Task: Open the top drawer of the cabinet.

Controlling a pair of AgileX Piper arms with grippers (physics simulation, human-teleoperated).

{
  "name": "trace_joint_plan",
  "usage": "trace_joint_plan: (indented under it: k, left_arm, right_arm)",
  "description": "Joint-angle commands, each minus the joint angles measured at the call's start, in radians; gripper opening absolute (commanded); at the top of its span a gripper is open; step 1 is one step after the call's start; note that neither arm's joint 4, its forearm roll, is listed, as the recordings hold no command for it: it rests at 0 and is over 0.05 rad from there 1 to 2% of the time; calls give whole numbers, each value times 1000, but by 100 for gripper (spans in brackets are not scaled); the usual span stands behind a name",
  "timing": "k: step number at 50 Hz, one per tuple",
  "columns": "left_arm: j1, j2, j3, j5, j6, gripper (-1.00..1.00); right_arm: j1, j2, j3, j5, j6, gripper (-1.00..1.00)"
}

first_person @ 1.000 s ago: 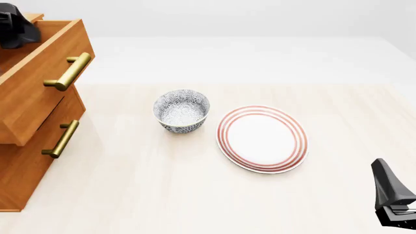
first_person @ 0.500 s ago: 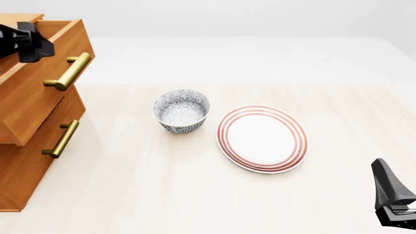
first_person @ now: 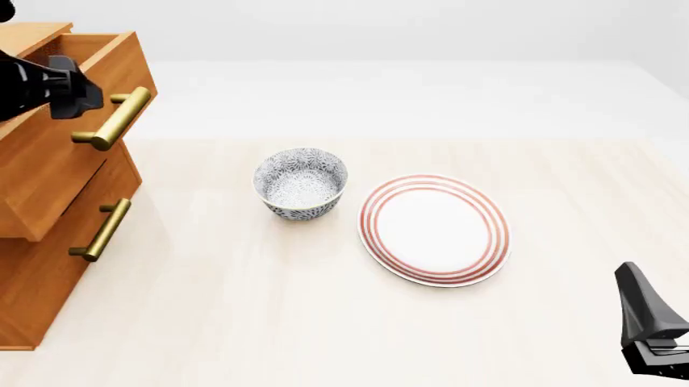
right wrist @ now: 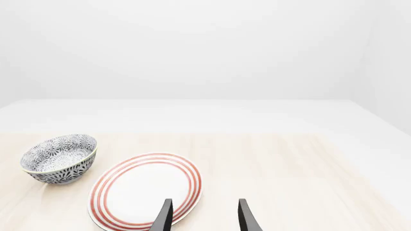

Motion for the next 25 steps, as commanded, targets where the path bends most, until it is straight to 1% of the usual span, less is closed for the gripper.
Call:
trace_joint_plan:
  k: [1,25]
  left_arm:
    - [-1,3,25,-22,-5,100]
    - [1,21,54,-48,-2,100]
  right_arm:
    - [0,0,1,-1,0,100]
    - [0,0,1,-1,0,100]
